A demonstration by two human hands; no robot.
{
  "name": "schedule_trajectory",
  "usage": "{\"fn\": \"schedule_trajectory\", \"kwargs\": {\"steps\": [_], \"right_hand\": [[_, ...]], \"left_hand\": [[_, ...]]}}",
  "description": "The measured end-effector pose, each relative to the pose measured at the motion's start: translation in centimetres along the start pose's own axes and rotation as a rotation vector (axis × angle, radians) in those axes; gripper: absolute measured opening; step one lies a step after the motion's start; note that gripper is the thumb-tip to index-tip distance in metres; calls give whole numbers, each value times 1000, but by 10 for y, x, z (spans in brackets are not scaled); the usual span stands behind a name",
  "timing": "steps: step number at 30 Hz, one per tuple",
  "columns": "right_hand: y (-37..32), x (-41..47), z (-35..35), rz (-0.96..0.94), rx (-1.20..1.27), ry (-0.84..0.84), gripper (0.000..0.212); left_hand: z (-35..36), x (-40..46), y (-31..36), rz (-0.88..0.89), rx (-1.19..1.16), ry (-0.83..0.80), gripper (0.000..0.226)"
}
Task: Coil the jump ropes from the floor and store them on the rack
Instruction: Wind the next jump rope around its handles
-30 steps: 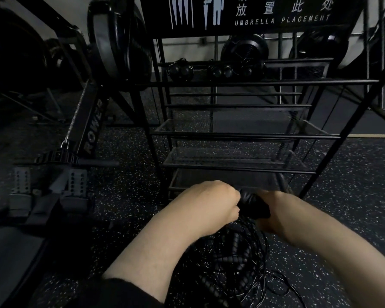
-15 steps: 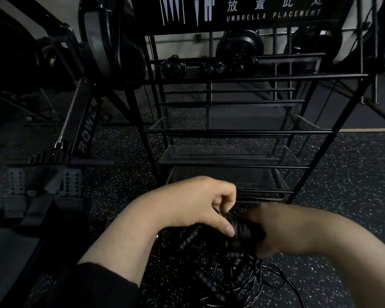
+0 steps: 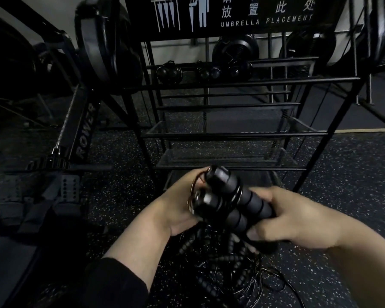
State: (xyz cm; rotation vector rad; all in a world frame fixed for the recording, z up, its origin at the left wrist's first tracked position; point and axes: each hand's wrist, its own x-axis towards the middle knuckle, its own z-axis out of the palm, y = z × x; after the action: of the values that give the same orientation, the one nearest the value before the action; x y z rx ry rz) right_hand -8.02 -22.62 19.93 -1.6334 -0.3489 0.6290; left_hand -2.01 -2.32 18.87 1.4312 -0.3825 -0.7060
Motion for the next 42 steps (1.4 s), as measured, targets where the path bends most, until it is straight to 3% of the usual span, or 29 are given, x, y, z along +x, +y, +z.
{"fn": "schedule_trajectory", "kwargs": {"steps": [3,6,10,12,17,22,27,30,34,39,42], "right_hand": [[2,3,-4,-31,209,172,32],[4,7,-4,22,225,368,41],[6,9,-8,51,202,597,28],[8,8,-14,71,96,679,21],[19,13,-19,195,-359,690,10],[24,21,-13,318,-671,659,12],[17,19,-3,372,-874,331,20],[8,14,1,400,-873,160,24],[1,5,4,352,-636,-9,27],[-4,-3,2,186,-309,-4,16],[-9,-6,2,107,-195,-39,18]], "left_hand": [[5,3,-11,22,42,154,23],[9,10,-11,-42,61,244,30],[6,11,-15,-108,188,164,24],[4,10,-14,-113,334,179,23],[8,11,-9,-24,1005,223,30],[14,5,5,4,1257,157,20],[5,-3,17,26,1181,-6,9],[-5,-8,21,25,1045,-65,8],[-10,-11,23,75,879,-122,19],[-13,-9,12,129,432,-71,14],[-12,-3,6,64,213,-135,24]]}}
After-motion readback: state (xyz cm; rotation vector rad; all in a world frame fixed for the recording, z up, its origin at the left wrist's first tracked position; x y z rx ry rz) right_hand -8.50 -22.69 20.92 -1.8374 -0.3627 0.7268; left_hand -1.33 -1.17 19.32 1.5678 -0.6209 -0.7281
